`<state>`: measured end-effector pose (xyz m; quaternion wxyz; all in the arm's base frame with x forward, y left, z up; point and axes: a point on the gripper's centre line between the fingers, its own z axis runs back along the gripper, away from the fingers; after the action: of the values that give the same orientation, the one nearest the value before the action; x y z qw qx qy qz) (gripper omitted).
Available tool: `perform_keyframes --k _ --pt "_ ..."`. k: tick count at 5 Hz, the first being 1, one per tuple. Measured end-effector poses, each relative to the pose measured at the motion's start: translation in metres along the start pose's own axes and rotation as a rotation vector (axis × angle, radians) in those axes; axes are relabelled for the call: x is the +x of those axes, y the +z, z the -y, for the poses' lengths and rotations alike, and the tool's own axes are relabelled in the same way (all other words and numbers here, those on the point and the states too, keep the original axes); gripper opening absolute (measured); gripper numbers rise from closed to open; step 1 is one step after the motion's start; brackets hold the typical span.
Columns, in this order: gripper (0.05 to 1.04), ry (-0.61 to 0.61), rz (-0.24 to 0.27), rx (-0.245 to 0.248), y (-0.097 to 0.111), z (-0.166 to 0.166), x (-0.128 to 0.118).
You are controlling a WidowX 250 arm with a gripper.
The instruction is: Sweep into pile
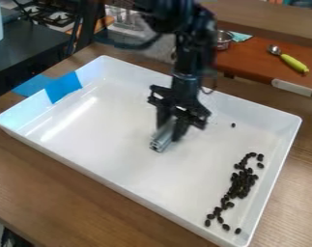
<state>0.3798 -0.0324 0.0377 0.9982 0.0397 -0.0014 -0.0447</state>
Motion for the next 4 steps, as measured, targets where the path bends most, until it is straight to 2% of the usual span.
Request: perform_keyframes --k 1,2,3,4 --pt "0.392 -0.02 -0.005 -0.003 0.001 0.022 0.002" --pt "0.392 -0.041 -0.009 -0.026 0.004 0.041 0.004" --pt "0.392 -0.102 0.001 -0.03 0.006 0.062 0.003" --pt "0.392 -0.135 0.013 -0.026 0.005 0.062 0.005"
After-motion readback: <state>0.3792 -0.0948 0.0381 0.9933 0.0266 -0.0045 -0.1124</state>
